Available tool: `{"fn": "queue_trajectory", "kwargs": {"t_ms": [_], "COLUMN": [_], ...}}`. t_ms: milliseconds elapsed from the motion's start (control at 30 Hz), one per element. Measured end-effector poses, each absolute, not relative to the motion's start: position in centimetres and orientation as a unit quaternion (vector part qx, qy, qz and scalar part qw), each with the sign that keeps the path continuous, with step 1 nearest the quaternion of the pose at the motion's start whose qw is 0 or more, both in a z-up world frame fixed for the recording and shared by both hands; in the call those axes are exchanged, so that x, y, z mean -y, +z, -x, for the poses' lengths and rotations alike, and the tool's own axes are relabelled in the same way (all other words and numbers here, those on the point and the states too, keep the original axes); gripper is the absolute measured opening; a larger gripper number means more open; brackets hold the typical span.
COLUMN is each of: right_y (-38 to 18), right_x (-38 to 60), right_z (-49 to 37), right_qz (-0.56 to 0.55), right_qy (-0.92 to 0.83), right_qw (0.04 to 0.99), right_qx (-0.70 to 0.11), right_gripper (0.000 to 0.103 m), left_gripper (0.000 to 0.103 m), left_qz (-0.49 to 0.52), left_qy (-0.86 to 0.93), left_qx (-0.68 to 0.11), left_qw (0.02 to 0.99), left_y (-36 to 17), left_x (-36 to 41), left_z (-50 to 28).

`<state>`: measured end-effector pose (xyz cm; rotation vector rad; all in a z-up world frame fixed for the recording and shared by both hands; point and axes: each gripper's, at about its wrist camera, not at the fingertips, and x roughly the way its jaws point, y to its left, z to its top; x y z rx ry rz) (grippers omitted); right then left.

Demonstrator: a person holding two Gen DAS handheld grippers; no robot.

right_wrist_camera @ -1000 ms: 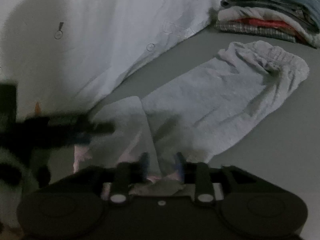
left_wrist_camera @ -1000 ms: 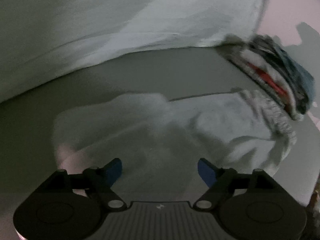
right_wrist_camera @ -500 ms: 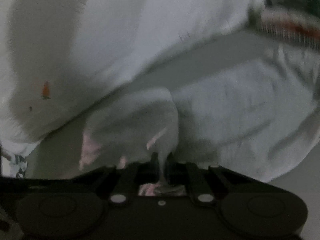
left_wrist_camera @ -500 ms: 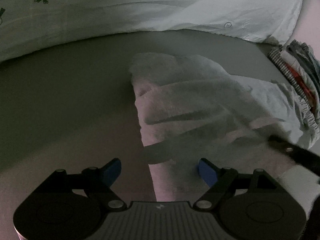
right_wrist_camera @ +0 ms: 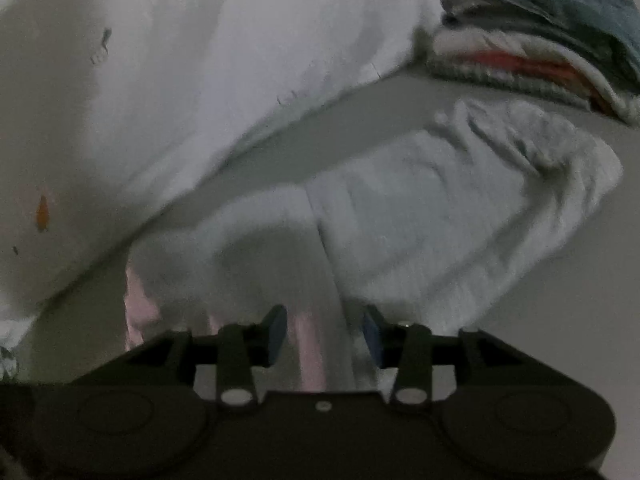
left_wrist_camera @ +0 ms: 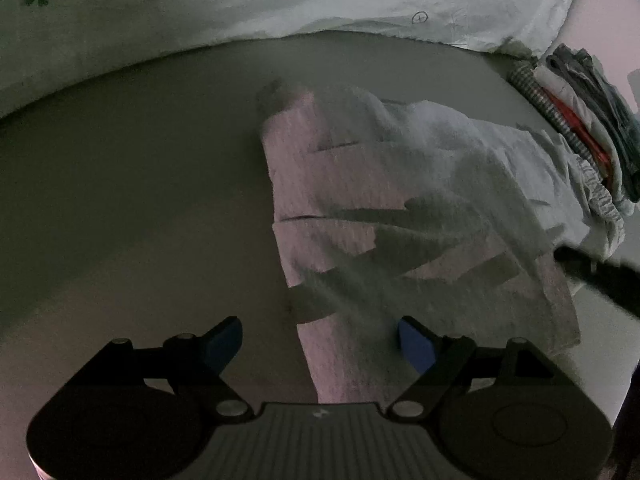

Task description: Fold clothes

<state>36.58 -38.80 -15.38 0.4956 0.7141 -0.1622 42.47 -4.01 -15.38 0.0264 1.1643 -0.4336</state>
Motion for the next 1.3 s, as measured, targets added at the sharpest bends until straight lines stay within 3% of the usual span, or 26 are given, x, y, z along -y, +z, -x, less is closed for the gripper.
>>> {"fn": "queue_trajectory", "kwargs": {"t_ms": [33, 300, 333, 367, 400, 567, 667, 700, 800, 900, 967, 1033, 1133, 1300], "right_y": [-15.4, -17.3, -17.6, -17.7, -17.8, -16.2, -16.4, -16.4, -16.3, -15.4, -14.7, -14.3, -14.9, -17.6], "right_x": [39.1, 40.0, 39.8, 39.4, 38.9, 38.6, 37.7, 37.2, 35.8, 33.2, 30.3, 26.7, 20.9, 12.6], "right_z": [-37.6, -48.0, -49.0, -49.8, -50.7, -51.7, -51.3, -51.0, -49.9, -47.4, -45.0, -42.8, -39.3, -35.7], "right_qz": [-0.234, -0.197, -0.193, -0.179, -0.164, -0.164, -0.145, -0.134, -0.099, -0.065, -0.037, -0.005, 0.049, 0.136], "right_qy": [-0.077, -0.028, -0.017, -0.009, -0.002, -0.034, -0.059, -0.066, -0.087, -0.088, -0.076, -0.051, -0.004, 0.11], "right_qw": [0.906, 0.915, 0.914, 0.914, 0.913, 0.921, 0.921, 0.922, 0.924, 0.933, 0.936, 0.941, 0.944, 0.923], "right_qx": [-0.344, -0.352, -0.358, -0.365, -0.372, -0.352, -0.358, -0.358, -0.358, -0.344, -0.34, -0.335, -0.327, -0.343], "right_gripper": [0.044, 0.044, 0.041, 0.03, 0.005, 0.005, 0.012, 0.018, 0.051, 0.059, 0.071, 0.072, 0.072, 0.072], "left_gripper": [0.085, 0.086, 0.086, 0.086, 0.086, 0.086, 0.087, 0.087, 0.087, 0.087, 0.087, 0.087, 0.098, 0.099], "left_qz": [-0.008, -0.001, 0.001, 0.003, 0.005, 0.009, 0.006, 0.004, 0.003, 0.032, 0.06, 0.087, 0.128, 0.157], "left_qy": [-0.202, -0.191, -0.19, -0.189, -0.187, -0.189, -0.195, -0.197, -0.199, -0.199, -0.204, -0.203, -0.194, -0.185], "left_qx": [-0.548, -0.55, -0.551, -0.553, -0.554, -0.554, -0.554, -0.555, -0.552, -0.551, -0.553, -0.555, -0.555, -0.553], "left_qw": [0.812, 0.813, 0.812, 0.812, 0.811, 0.811, 0.809, 0.808, 0.81, 0.81, 0.805, 0.802, 0.799, 0.797], "left_y": [-15.4, -15.3, -15.3, -15.3, -15.3, -15.4, -15.4, -15.4, -15.0, -14.6, -14.3, -14.1, -14.1, -13.7], "left_x": [3.8, 3.9, 3.9, 4.0, 3.9, 3.7, 3.7, 3.7, 2.9, 1.0, -0.5, -2.1, -4.5, -6.9], "left_z": [-42.5, -43.3, -43.4, -43.6, -43.7, -43.6, -43.6, -43.6, -43.6, -43.5, -43.2, -42.8, -41.9, -40.5]}}
